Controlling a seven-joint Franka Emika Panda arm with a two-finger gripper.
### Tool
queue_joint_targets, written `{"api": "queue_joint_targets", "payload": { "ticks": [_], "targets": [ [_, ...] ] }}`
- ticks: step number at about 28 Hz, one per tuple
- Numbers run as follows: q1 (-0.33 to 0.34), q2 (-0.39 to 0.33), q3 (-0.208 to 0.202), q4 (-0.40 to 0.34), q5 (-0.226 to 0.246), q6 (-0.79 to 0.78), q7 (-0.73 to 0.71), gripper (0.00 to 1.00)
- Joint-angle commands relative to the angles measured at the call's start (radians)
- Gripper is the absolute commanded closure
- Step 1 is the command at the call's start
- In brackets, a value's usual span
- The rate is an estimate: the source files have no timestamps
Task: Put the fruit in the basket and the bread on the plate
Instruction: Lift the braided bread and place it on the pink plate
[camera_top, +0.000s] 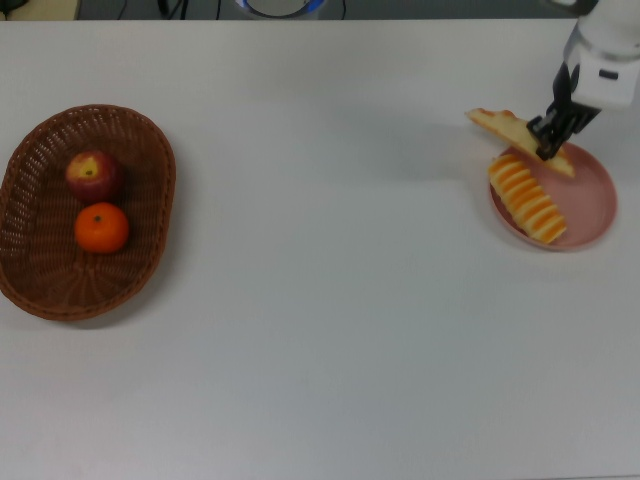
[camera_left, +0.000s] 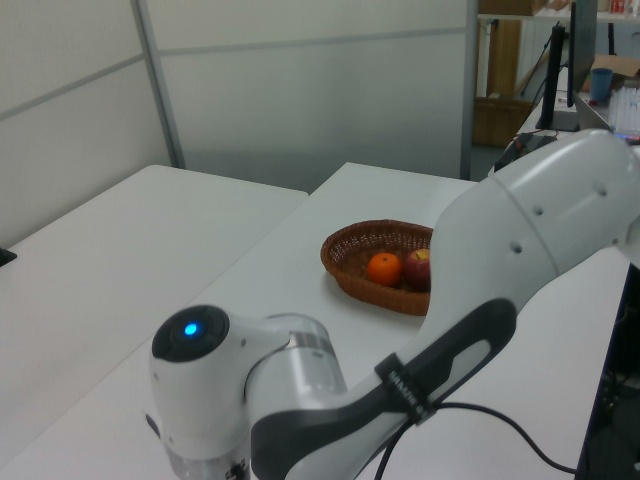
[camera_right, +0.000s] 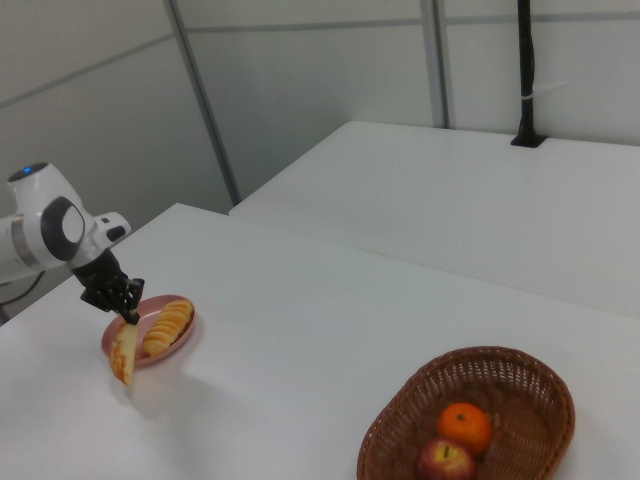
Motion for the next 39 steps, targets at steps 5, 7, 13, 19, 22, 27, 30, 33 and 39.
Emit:
{"api": "queue_joint_targets", "payload": {
  "ticks": [5,7,13,19,22,27,30,33,39],
  "targets": [
    [-0.006,-0.003,-0.002,0.054,0.001,0.002,-0.011,0.73],
    [-0.010,-0.010,-0.003,0.060,0.003,0.001,-0.009,0.69],
    [-0.012,-0.044,-0.011,0.060,0.001,-0.004,0.014,0.17],
    [-0.023,-0.119,-0.043,0.060,-0.005,-0.072,0.052,0.00],
    [-0.036,-0.159,-0.068,0.060,0.000,-0.128,0.051,0.00],
    [-0.107,-0.265,-0.101,0.060,0.003,-0.278,0.043,0.00],
    [-0.193,-0.323,-0.101,0.060,0.007,-0.385,0.040,0.00],
    [-0.269,-0.357,-0.103,0.060,0.036,-0.448,0.003,0.00],
    [-0.466,-0.452,-0.101,0.051,0.159,-0.577,-0.179,0.00]
  ]
}}
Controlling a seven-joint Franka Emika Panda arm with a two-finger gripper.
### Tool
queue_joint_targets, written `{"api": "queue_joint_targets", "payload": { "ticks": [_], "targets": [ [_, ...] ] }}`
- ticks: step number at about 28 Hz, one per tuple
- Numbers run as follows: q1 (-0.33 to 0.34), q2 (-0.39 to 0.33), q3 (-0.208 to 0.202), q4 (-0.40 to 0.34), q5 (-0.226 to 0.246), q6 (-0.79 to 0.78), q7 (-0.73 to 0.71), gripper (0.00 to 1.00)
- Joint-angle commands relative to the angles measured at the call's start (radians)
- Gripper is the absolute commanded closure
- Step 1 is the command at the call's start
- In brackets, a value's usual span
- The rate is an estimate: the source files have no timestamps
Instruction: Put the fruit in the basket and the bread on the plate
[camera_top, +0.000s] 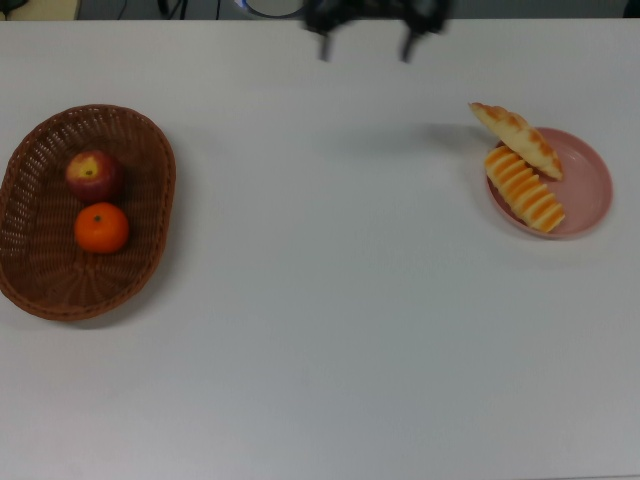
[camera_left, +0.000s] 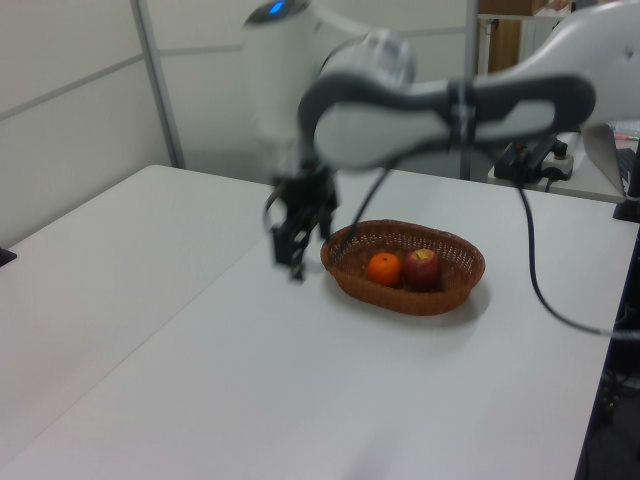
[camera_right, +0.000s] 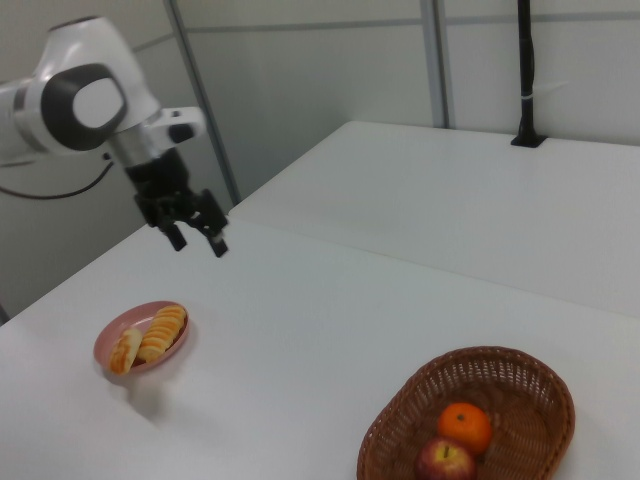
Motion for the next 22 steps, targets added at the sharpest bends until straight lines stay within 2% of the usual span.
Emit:
{"api": "queue_joint_targets", "payload": {
  "ticks": [1,5,12,15,20,22],
  "targets": [
    [-0.120,-0.078,0.004,-0.035,0.078,-0.076,-0.101,0.00],
    [-0.155,-0.086,0.004,-0.053,0.081,-0.075,-0.092,0.00],
    [-0.261,-0.086,0.001,-0.072,0.183,-0.058,-0.092,0.00],
    [-0.261,-0.084,0.003,-0.072,0.180,-0.057,-0.095,0.00],
    [-0.258,-0.081,0.007,-0.073,0.150,-0.061,-0.097,0.00],
    [-0.252,-0.080,0.010,-0.072,0.119,-0.067,-0.094,0.00]
  ]
}}
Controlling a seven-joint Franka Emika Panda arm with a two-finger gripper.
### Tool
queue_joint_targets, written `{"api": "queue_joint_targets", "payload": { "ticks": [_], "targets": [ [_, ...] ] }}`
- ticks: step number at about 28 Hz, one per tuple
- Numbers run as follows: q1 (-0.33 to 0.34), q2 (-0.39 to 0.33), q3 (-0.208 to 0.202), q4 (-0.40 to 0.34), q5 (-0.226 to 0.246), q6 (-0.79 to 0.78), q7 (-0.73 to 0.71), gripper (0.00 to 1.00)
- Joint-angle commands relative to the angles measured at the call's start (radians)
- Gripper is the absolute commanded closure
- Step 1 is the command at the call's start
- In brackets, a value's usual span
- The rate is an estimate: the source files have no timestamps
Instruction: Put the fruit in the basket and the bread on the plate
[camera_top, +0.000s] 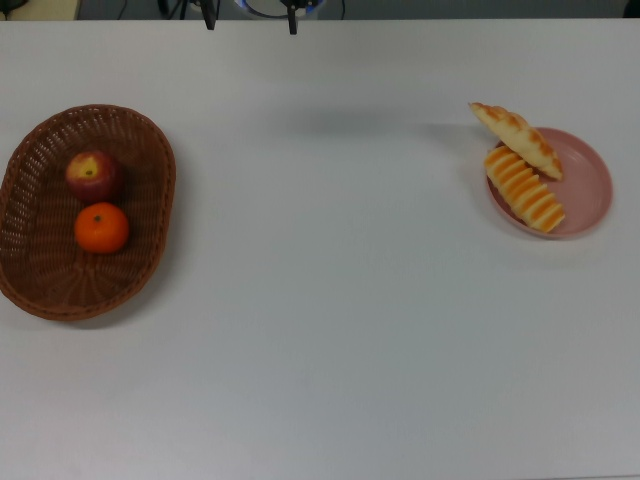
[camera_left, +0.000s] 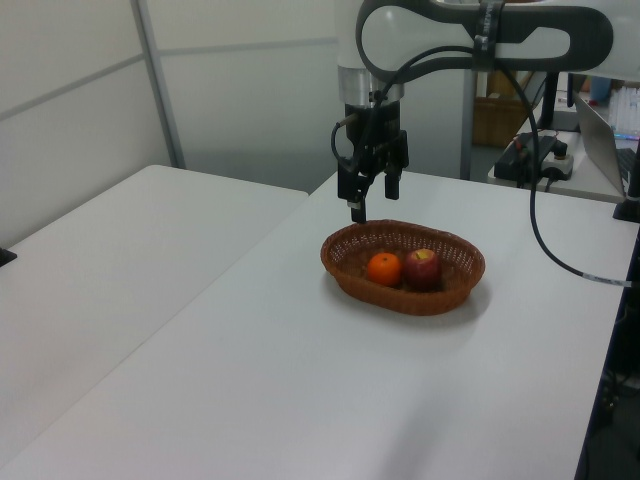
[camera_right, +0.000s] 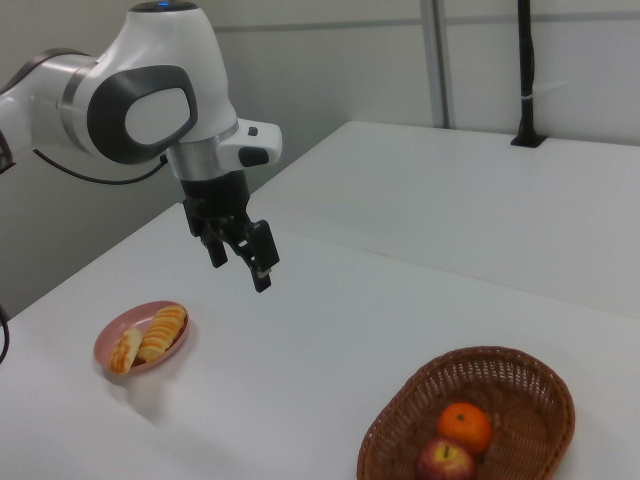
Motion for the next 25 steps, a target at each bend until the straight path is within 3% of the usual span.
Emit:
{"api": "queue_joint_targets", "payload": {
  "ticks": [1,25],
  "targets": [
    [0.006,-0.016,0.010,-0.024,-0.046,0.004,-0.002,0.00],
    [0.006,-0.014,0.010,-0.022,-0.056,-0.004,0.000,0.00]
  ]
}}
